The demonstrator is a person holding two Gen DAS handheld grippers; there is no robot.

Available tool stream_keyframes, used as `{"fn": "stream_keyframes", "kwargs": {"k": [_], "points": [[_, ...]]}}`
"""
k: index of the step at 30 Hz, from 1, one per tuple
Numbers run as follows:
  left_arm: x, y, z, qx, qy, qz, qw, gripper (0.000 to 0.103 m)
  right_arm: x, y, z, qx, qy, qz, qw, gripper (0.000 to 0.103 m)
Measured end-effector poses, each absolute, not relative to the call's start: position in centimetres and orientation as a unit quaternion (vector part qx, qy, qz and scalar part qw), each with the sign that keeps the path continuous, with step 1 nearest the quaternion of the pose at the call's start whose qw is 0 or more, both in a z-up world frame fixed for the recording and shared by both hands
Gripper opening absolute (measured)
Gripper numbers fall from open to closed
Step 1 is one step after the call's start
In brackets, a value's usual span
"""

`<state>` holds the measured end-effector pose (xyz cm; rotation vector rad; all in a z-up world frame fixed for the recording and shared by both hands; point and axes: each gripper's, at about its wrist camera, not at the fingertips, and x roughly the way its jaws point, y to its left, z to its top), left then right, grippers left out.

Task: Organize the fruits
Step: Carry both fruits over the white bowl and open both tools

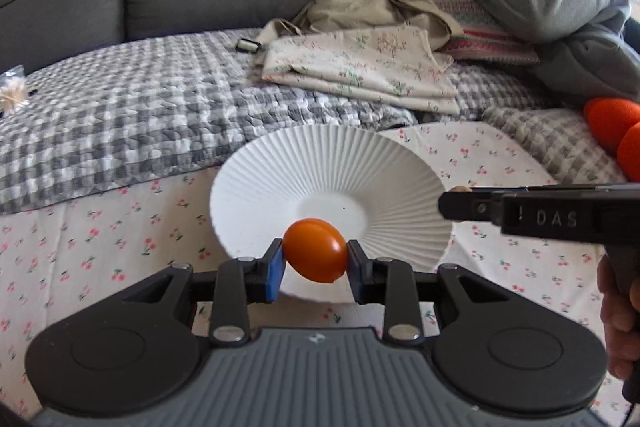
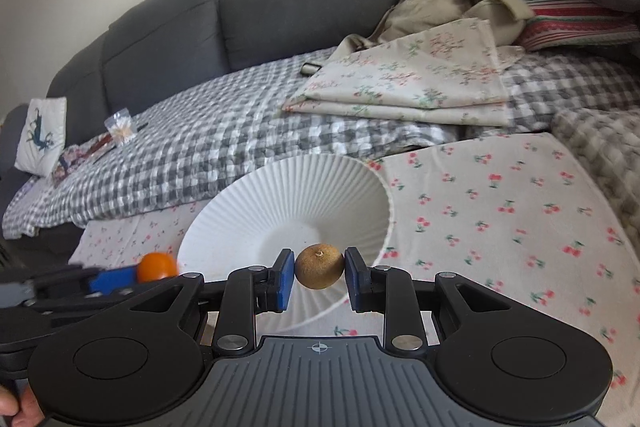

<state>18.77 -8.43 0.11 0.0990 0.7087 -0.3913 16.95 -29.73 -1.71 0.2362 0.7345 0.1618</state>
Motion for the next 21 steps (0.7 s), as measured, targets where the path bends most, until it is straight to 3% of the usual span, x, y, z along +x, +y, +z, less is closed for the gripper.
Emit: {"fn": "stream_keyframes", "kwargs": {"k": [16,19,21], "points": [[21.6,-9.5,-2.9,0.054,0.365,-0.191,0.909,0.033,19.3,-27.3,-4.9,0.075,0.384,0.09,0.916,0.028],[21.4,-9.2,-2.6,0.043,0.364,-0.191,0.911,0.04,19.1,-27.5,-4.8,0.081,0.382,0.085,0.916,0.03],[21.1,-8.8,-2.2,0.042,0.357,-0.185,0.915,0.057,18.8,-27.7,-4.5,0.09,0.379,0.081,0.917,0.036]]}}
